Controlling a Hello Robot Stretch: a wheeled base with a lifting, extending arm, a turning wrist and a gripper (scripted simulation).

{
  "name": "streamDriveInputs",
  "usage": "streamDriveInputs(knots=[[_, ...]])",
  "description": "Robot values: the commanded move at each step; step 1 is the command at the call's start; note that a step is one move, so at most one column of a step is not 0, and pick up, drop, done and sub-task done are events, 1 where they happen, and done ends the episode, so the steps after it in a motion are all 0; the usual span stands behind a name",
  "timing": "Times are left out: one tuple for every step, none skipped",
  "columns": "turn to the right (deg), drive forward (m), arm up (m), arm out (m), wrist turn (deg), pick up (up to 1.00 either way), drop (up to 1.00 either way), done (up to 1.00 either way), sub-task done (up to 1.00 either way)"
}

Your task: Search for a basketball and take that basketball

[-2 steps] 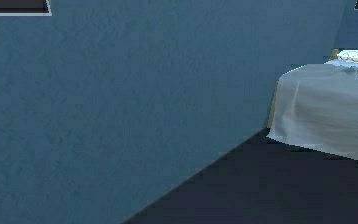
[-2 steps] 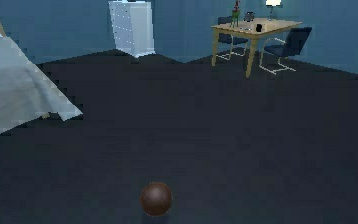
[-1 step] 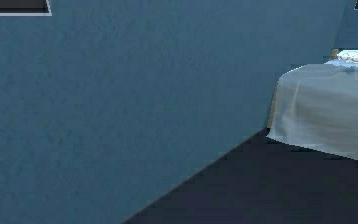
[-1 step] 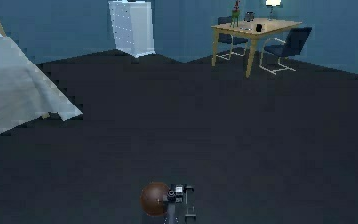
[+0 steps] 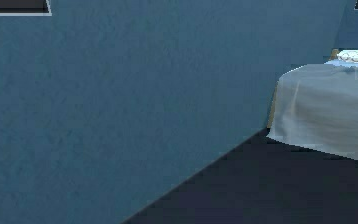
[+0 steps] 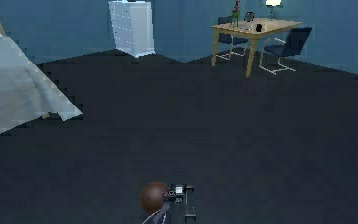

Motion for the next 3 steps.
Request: streamDriveInputs(knots=[[0.0, 0.00, 0.00, 0.00, 45.0, 0.00, 0.00, 0.00, 0.00], [0.0, 0.00, 0.00, 0.00, 45.0, 0.00, 0.00, 0.00, 0.00], [0.0, 0.00, 0.00, 0.00, 9.0, 0.00, 0.00, 0.00, 0.00]])
